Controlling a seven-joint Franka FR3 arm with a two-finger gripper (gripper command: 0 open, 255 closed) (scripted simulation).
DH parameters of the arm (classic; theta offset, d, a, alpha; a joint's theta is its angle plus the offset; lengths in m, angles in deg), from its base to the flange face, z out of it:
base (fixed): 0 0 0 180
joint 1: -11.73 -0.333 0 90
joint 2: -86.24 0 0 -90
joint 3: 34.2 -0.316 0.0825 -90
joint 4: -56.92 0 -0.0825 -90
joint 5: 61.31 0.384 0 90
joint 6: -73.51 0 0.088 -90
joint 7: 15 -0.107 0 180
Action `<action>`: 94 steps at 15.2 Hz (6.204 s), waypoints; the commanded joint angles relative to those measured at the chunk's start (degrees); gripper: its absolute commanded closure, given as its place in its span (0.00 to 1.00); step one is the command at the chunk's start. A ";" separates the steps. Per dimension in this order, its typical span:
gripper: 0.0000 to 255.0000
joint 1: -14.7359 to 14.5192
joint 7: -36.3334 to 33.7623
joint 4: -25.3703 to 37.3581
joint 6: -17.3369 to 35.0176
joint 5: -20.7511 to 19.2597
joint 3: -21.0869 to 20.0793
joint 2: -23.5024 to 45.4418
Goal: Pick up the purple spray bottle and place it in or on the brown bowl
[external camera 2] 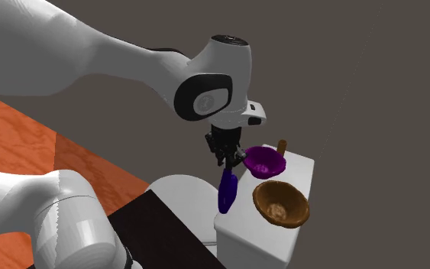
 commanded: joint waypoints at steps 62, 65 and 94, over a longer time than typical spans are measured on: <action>1.00 1.11 13.59 47.29 -25.16 2.32 10.70 23.09; 1.00 1.18 13.66 44.54 -22.81 2.18 10.69 22.66; 0.00 1.47 14.27 37.47 -16.50 1.89 10.96 21.89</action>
